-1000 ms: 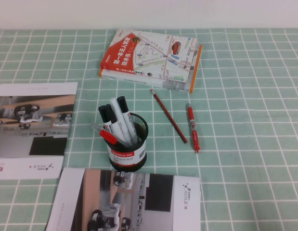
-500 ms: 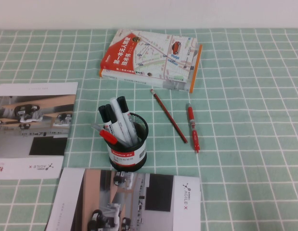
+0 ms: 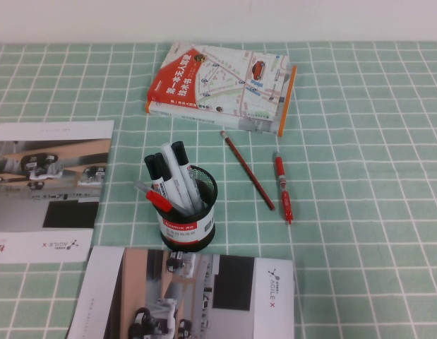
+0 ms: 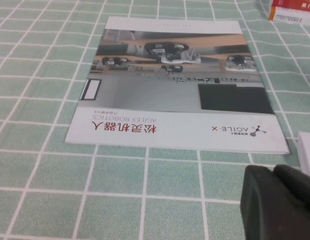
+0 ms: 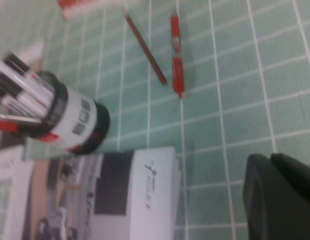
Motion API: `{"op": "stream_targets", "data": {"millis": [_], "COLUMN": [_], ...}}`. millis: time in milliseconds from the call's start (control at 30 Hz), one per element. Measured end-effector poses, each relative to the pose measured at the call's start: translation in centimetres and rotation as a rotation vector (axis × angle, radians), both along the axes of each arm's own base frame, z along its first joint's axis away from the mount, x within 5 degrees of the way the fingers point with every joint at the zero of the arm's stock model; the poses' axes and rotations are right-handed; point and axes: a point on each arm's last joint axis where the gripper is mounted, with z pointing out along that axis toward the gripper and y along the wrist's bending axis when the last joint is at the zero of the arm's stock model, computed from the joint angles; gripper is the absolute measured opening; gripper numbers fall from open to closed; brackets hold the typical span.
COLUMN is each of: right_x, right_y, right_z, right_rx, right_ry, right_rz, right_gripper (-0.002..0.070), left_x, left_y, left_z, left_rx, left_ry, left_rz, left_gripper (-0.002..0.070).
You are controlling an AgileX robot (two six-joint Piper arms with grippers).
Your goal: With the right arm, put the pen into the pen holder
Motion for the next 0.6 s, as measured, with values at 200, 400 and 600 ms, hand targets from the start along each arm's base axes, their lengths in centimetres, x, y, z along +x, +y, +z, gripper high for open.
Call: {"op": "stream_targets", "data": {"millis": [200, 400, 600], "right_x": [4.0, 9.0, 13.9], "right_y": [1.0, 1.8, 3.5], "right_z": [1.6, 2.5, 2.4], "right_rx": [-0.107, -0.197, -0.295], "right_ry": [0.178, 0.334, 0.411], "right_rz": [0.096, 0.176, 0.246], "right_gripper": [-0.0020, -0.0020, -0.0020], "left_x": [0.0, 0.0, 0.0], "left_y": [0.0, 0.0, 0.0], "left_z": [0.0, 0.0, 0.0], "left_rx": [0.000, 0.000, 0.000], "left_ry": [0.000, 0.000, 0.000], "left_rz": [0.000, 0.000, 0.000], "left_gripper": [-0.0004, -0.0004, -0.0004]}}
